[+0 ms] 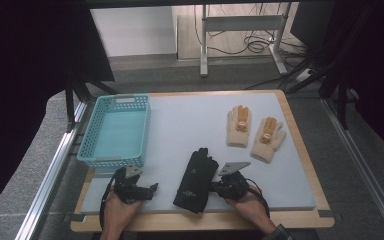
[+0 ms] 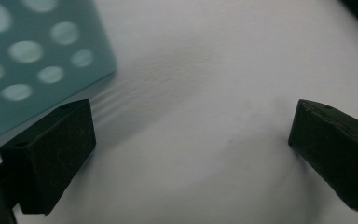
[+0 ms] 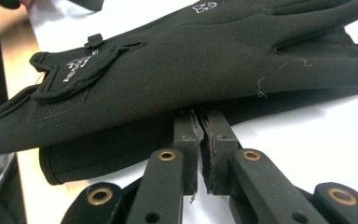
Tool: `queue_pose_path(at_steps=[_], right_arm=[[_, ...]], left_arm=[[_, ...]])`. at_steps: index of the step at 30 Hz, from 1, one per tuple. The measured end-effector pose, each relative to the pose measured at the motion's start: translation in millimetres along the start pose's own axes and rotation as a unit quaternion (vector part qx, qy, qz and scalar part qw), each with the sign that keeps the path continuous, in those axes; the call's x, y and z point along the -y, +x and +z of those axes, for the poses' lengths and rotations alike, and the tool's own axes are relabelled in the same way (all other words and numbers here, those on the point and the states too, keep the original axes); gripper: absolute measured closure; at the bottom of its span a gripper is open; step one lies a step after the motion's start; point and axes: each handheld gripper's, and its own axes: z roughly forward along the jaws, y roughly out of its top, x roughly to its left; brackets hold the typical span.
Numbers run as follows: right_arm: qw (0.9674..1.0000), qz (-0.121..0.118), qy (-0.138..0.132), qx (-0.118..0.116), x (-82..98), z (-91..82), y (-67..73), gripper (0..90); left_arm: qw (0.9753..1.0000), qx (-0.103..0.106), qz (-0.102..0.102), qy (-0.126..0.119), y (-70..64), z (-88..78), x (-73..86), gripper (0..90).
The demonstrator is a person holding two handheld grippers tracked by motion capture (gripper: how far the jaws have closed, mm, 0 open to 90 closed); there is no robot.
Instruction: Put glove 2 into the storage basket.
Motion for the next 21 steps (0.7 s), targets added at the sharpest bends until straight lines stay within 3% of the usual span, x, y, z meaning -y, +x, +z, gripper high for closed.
queue_pose_path(at_steps=[4,13,17,21], right_arm=[[1.0,0.005,-0.004,0.004,-10.9,13.3,0.7,83.7],[0.9998,-0.004,-0.009,0.019,-32.9,38.1,-1.8,81.7],[0.9994,-0.021,0.0,0.029,-33.4,32.6,0.8,75.2],[0.9988,-0.022,-0.006,0.043,-27.7,13.4,-6.5,66.3]], left_arm=[[0.9999,0.011,-0.009,-0.002,5.9,0.4,2.5,0.9],[0.9999,0.011,-0.011,-0.007,6.2,0.8,4.1,0.8],[0.9998,0.012,-0.014,-0.009,6.3,0.9,4.6,0.8],[0.9997,0.013,-0.015,-0.01,6.5,1.0,4.8,0.8]])
